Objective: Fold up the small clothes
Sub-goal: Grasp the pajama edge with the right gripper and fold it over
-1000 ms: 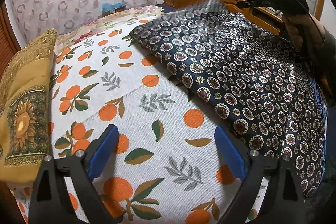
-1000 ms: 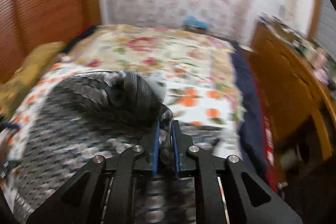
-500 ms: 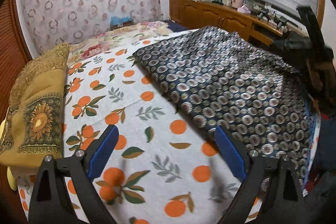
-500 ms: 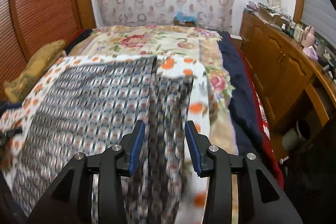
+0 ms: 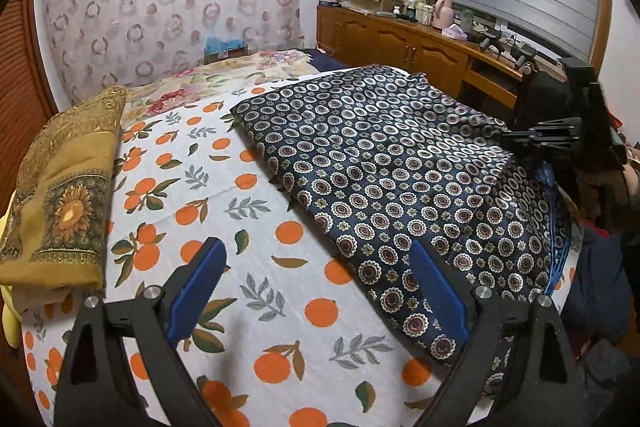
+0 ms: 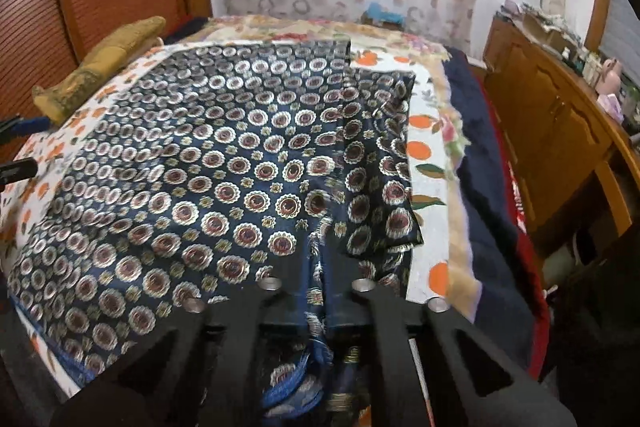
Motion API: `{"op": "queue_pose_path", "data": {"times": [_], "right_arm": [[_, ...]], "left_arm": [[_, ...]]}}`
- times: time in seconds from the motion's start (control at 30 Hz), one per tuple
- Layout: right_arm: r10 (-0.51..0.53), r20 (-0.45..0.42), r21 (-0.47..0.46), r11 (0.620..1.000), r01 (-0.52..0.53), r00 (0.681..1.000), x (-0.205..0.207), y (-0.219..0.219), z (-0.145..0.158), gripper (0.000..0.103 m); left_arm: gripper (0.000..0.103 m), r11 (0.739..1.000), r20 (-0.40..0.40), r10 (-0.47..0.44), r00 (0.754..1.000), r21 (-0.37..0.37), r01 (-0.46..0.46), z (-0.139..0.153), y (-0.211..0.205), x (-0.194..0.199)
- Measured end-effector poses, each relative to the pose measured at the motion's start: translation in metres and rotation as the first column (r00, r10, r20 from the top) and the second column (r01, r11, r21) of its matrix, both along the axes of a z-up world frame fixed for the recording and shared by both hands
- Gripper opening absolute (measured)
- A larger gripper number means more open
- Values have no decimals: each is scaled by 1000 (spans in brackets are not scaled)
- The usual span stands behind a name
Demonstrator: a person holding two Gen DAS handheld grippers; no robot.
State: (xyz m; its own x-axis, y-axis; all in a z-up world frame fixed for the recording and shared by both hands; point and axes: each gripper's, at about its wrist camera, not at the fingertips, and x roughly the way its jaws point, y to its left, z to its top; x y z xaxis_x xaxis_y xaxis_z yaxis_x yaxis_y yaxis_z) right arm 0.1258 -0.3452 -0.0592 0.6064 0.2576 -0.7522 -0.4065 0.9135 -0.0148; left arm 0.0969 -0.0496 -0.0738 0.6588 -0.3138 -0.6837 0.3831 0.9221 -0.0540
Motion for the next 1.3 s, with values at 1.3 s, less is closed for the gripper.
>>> {"op": "queue_pose_path", "data": {"times": [1.3], "right_arm": [[-80, -106, 123, 988, 93, 991, 191, 31, 8, 41]], "left_arm": [[94, 998, -1, 34, 999, -60, -34, -10, 4, 1]]}}
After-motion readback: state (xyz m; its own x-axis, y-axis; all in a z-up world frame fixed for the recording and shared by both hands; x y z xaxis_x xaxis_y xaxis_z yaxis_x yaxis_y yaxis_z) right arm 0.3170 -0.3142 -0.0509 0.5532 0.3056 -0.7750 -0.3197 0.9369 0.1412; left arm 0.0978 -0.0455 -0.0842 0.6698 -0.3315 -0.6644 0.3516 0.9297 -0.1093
